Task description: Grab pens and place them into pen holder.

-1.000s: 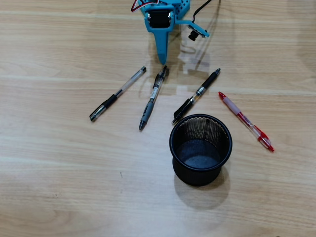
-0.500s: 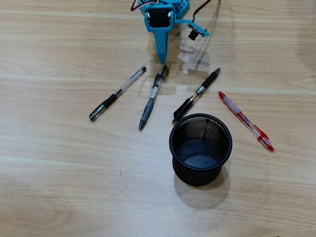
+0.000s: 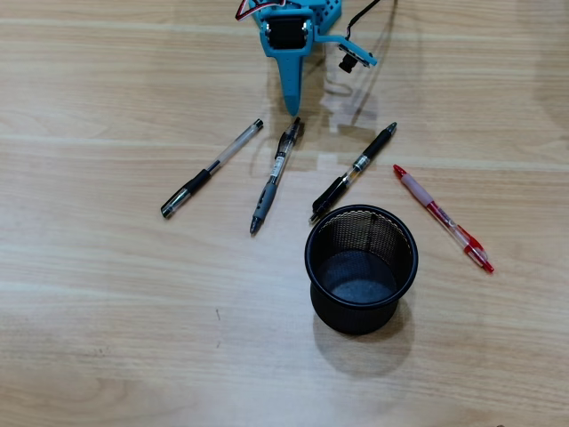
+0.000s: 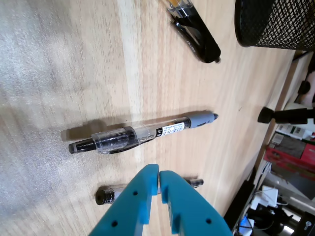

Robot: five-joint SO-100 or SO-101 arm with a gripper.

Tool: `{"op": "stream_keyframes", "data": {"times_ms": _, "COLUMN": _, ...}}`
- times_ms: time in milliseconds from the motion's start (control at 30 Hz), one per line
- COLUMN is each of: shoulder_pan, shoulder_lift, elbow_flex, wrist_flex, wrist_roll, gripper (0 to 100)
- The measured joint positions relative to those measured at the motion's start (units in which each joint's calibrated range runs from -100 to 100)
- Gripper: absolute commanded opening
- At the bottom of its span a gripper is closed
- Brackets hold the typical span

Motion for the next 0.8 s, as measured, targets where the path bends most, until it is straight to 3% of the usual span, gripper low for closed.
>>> {"op": "stream_keyframes", "data": {"times_ms": 800, "shoulder_pan": 0.00, "shoulder_lift": 0.00, "elbow_flex": 0.00, "wrist_flex": 0.00, "wrist_roll": -0.57, "gripper": 2}}
